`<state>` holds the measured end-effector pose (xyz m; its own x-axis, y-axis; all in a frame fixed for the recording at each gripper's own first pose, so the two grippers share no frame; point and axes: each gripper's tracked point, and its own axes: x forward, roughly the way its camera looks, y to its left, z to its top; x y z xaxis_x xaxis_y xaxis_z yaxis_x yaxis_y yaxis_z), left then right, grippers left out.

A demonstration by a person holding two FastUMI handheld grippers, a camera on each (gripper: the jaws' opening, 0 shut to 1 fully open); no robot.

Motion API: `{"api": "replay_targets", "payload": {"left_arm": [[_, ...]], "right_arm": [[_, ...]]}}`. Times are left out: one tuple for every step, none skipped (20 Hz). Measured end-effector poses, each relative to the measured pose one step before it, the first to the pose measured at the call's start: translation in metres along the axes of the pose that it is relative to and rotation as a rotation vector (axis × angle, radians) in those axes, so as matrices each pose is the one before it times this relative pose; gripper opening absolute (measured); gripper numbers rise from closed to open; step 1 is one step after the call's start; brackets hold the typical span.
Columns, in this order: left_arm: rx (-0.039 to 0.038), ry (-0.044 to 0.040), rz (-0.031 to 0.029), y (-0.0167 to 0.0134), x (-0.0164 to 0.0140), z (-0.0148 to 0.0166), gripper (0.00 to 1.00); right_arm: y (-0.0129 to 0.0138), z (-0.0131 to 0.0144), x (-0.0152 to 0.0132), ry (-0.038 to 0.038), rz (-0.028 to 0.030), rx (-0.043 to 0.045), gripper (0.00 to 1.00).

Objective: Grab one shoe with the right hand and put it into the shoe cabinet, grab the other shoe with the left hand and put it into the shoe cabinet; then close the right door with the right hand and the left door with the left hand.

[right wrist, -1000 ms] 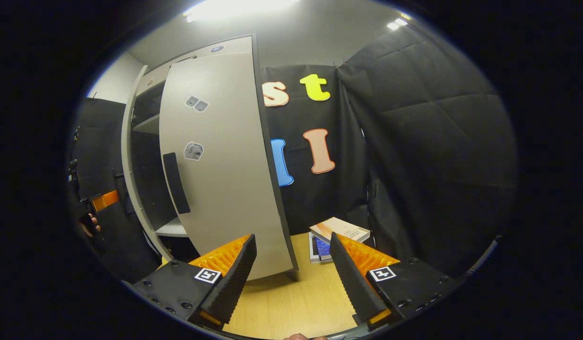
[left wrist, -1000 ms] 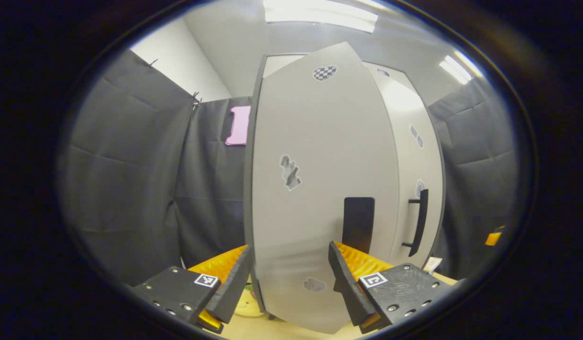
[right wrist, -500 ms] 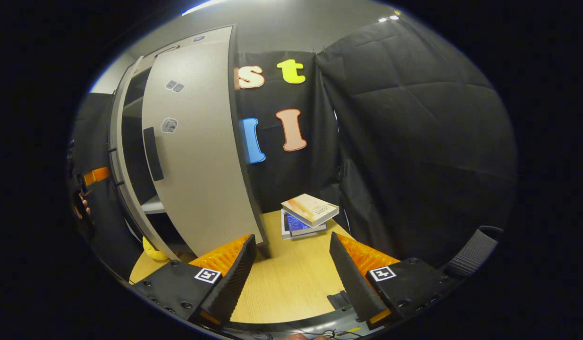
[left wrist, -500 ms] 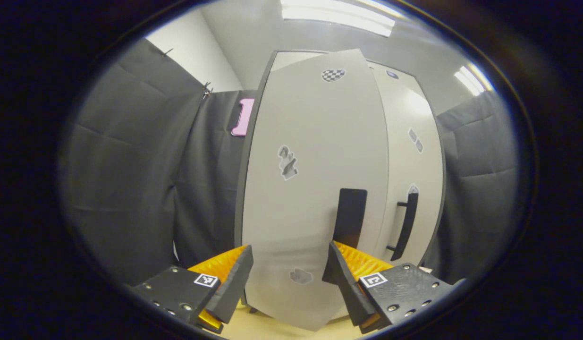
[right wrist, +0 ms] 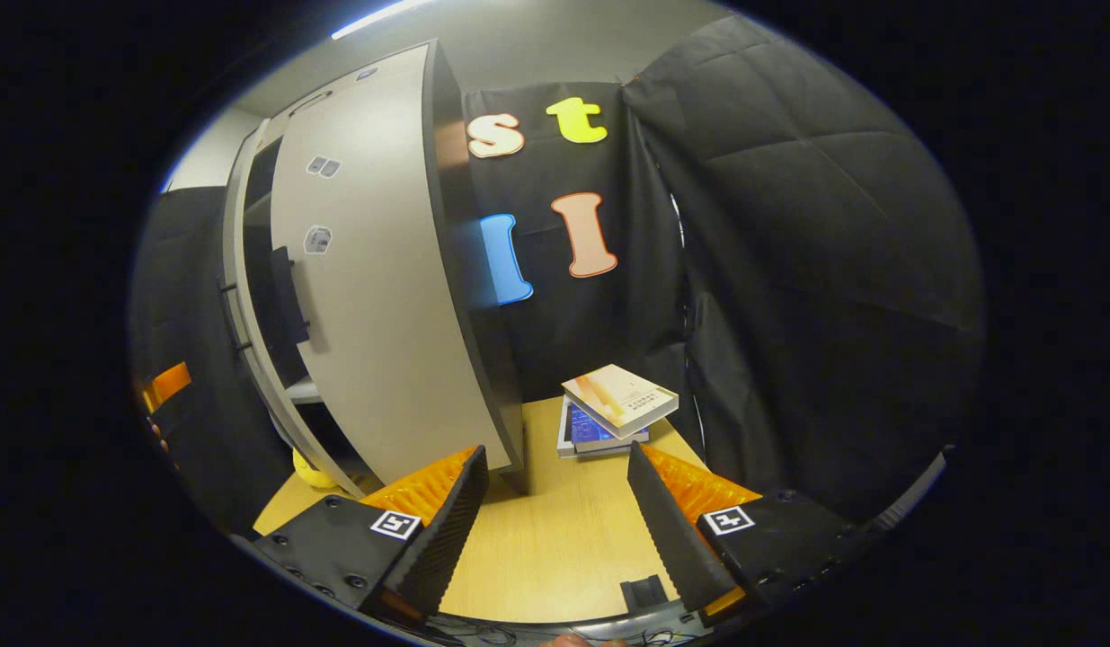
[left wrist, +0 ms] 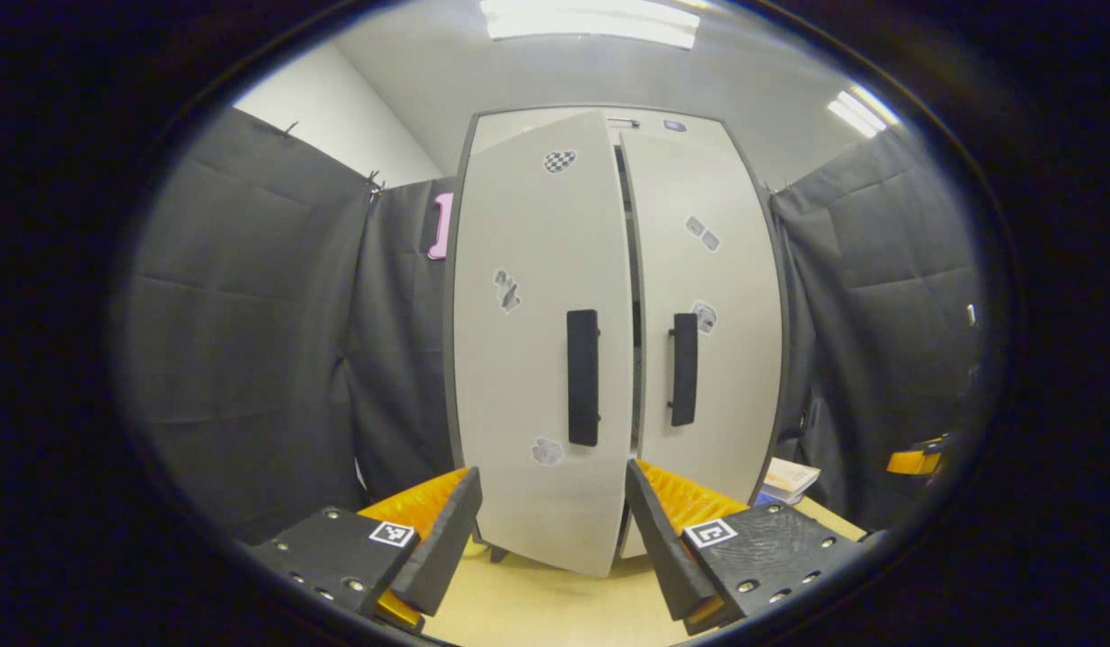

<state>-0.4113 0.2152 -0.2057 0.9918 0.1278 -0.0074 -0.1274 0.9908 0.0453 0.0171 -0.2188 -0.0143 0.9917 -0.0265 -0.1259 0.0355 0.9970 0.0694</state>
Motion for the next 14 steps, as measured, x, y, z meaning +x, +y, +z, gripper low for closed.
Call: {"api": "replay_targets", "payload": {"left_arm": [[-0.02298,0.00614,0.00513,-0.00577,-0.00960,-0.00519,0.89],[-0.02572,0.00934,0.00349,-0.00613,-0.01031,-0.00665,0.92],[-0.02035,0.01350,0.00485,-0.00404,-0.00813,-0.00774,0.89],[-0.01672,0.01397,0.00674,-0.00112,-0.00742,-0.00795,0.89],[-0.00812,0.01649,-0.00233,-0.00170,-0.00509,-0.00798,0.89],[0.00213,0.01207,-0.00112,-0.00043,-0.00638,-0.00516,0.89],[0.01156,0.00330,0.00226,0.00230,-0.00320,-0.00212,0.89],[0.01020,-0.00036,0.00332,0.00336,-0.00397,-0.00071,0.89],[0.00715,-0.00213,0.00188,0.00335,-0.00136,0.00078,0.89],[0.00182,-0.00432,0.00286,0.00417,-0.00022,0.00019,0.89],[-0.00262,-0.00262,-0.00007,0.00068,-0.00010,0.00101,0.89],[-0.00462,-0.00376,0.00118,0.00119,-0.00040,0.00105,0.89],[-0.00200,-0.00517,0.00470,0.00168,0.00003,0.00154,0.89],[0.00171,-0.00287,0.00486,0.00264,-0.00235,0.00131,0.89]], "right_arm": [[0.00028,0.00245,0.00307,-0.01318,0.01173,-0.03432,0.98],[0.00421,0.00089,-0.00157,-0.00830,0.02050,-0.01914,0.98],[0.00495,-0.00083,-0.00040,-0.00454,0.02420,-0.01035,0.98],[0.00672,0.00275,0.00100,-0.01390,0.01712,-0.01063,0.98],[0.00872,0.00658,0.00296,-0.01633,0.01043,-0.01543,0.98],[0.00777,0.00469,-0.00114,-0.01317,0.00836,-0.01402,0.98],[0.00966,0.00448,0.00124,-0.01262,0.01369,-0.00865,0.98],[0.00940,0.00472,-0.00119,-0.01190,0.01627,-0.00508,0.98],[0.00784,0.00249,-0.00212,-0.00973,0.01534,-0.00509,0.98],[0.00657,0.00190,-0.00087,-0.00725,0.01097,-0.01022,0.98],[0.00603,0.00314,-0.00058,-0.00576,0.00985,-0.01055,0.98],[0.00560,0.00170,-0.00148,-0.00603,0.00572,-0.00905,0.98],[0.00291,0.00042,0.00139,-0.00271,0.00058,-0.00685,0.98],[0.00369,0.00053,0.00071,-0.00252,0.00095,-0.00338,0.98]]}}
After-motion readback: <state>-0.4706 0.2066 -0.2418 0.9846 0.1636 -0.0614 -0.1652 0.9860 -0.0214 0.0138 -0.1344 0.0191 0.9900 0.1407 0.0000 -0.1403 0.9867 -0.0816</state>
